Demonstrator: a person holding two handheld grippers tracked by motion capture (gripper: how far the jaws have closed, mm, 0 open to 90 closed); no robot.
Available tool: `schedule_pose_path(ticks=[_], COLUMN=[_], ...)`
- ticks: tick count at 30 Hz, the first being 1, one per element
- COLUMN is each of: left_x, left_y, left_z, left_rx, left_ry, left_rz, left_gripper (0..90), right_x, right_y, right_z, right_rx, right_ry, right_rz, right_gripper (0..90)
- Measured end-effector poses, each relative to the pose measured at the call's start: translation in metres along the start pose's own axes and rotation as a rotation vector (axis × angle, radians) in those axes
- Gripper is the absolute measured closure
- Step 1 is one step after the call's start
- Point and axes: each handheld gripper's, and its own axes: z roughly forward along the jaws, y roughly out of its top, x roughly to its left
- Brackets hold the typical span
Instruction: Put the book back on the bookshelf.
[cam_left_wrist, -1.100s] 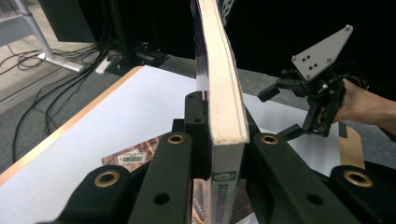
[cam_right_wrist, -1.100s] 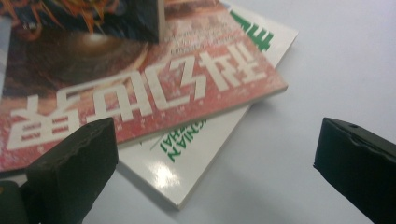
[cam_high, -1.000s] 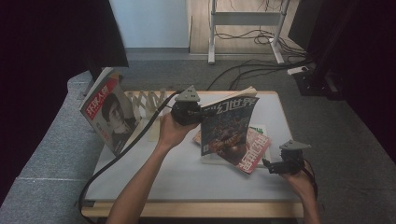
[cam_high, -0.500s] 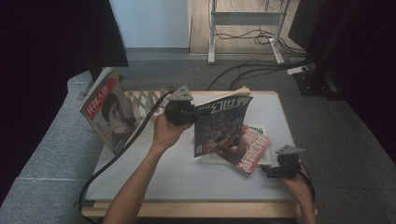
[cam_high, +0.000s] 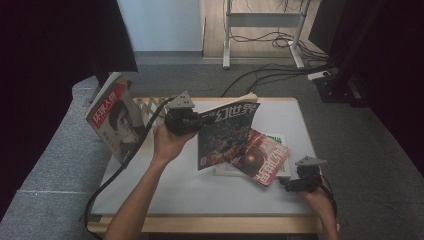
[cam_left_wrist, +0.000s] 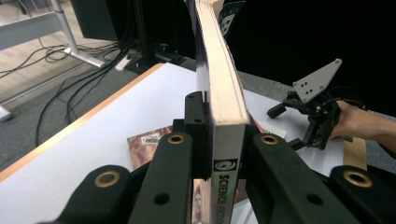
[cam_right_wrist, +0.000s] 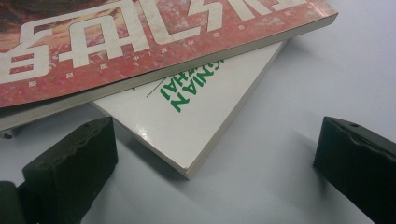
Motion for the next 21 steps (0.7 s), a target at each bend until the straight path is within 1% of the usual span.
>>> schedule_pose_path(ticks=[8,15,21], left_x=[0.007,0.011,0.013], left_y=[-0.007,-0.013,-0.017], left_z=[-0.020,-0.037,-0.054], left_rx=[-0.009,-0.024,-0.026], left_ry=[0.023,0.036,0.066], left_rz=[-0.021,-0.034,-0.039], left_gripper=[82.6,82.7,82.7], right_x=[0.001,0.002,0.003], right_y=[0.000,0.000,-0.001], right_z=[0.000,0.000,0.000], right_rx=[-0.001,-0.001,-0.003], right_ry=[-0.004,-0.013,-0.017], right_rz=[0.007,0.027,0.032], right_gripper=[0.0,0.0,0.0])
